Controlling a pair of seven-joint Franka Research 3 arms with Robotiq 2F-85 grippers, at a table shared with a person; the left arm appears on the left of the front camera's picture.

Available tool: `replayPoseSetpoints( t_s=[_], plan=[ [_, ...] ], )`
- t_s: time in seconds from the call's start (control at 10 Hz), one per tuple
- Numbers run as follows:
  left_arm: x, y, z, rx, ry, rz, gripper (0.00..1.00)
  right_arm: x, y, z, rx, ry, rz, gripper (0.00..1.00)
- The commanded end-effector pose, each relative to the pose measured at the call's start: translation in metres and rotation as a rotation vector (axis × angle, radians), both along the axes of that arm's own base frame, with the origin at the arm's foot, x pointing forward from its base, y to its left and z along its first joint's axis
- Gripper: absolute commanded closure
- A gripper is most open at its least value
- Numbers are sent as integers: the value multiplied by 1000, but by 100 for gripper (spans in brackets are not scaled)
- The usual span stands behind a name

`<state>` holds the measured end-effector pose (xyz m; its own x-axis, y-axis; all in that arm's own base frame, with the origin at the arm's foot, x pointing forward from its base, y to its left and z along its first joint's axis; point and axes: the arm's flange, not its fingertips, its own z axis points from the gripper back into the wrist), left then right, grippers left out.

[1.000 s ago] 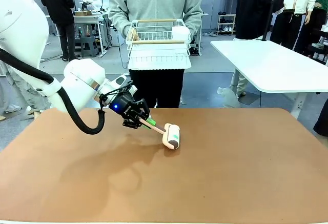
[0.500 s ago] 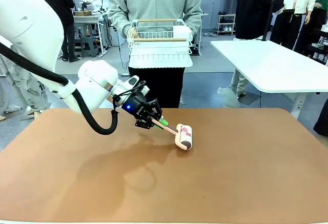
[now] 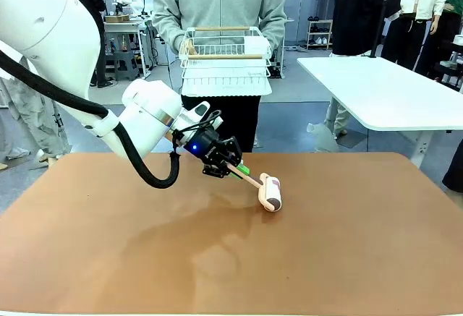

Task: Clean the table.
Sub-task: Clean the table with the Lint Roller when the human lifts the Dish drying rack.

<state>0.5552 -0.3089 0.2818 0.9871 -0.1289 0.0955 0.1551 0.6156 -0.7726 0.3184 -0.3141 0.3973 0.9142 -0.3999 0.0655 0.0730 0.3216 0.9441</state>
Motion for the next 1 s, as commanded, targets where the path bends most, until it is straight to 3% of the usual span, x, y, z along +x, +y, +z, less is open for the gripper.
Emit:
replayPoseSetpoints(
  t_s=[0.0, 0.2, 0.5, 0.9],
  plan=[
    [-17, 1, 30, 2, -48, 51, 79, -2, 0, 5, -4, 17, -6, 0],
    [-43, 1, 68, 15, -91, 15, 79, -2, 0, 5, -4, 17, -6, 0],
    [-80, 19, 127, 56, -1, -12, 79, -2, 0, 5, -4, 17, -6, 0],
    [-128, 77, 193, 201, -17, 4, 79, -2, 0, 5, -4, 17, -6, 0]
  ],
)
